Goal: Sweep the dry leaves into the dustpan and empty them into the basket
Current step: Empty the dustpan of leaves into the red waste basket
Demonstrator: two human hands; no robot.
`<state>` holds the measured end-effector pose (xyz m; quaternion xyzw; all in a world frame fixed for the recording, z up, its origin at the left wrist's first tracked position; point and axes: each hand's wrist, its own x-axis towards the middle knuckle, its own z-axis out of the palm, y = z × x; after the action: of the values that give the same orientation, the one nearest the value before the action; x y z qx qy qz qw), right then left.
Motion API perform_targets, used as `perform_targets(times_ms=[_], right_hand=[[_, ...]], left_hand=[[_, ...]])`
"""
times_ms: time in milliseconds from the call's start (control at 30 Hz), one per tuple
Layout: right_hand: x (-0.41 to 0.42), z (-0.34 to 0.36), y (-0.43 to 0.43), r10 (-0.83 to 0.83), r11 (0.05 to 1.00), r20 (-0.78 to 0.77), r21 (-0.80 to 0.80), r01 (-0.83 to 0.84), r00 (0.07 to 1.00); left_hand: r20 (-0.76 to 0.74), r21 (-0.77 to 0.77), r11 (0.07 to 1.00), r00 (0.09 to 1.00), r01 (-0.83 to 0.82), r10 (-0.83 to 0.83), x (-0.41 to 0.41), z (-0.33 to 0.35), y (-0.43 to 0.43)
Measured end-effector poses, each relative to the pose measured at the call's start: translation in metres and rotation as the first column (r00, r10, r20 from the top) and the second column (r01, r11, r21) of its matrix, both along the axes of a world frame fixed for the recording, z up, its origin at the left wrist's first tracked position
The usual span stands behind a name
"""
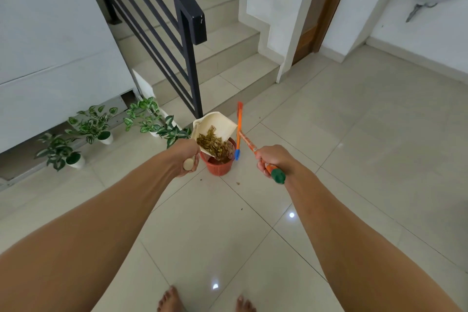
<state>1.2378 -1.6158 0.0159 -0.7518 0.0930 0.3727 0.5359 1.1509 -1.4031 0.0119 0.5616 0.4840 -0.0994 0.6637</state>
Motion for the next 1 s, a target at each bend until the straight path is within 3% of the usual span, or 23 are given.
perform_targets(times_ms=[433,667,1000], right_hand=[[0.021,0.018,-0.014,0.069,0.998,-0.003,0.009,-0.069,0.998],[0.031,0.028,-0.028,0.076,0.997,-0.164,0.045,-0.069,0.984],[0.024,0.034,-0.044,-0.050,0.993,-0.191,0.092,0.068,0.980]], left_hand=[[-0.076,0.136,0.988,0.995,0.068,-0.058,0.005,0.021,-0.013],[-0.105,0.216,0.969,0.990,0.116,-0.096,0.006,0.022,-0.022],[-0.105,0.252,0.960,0.990,0.119,-0.095,0.000,0.029,-0.033]])
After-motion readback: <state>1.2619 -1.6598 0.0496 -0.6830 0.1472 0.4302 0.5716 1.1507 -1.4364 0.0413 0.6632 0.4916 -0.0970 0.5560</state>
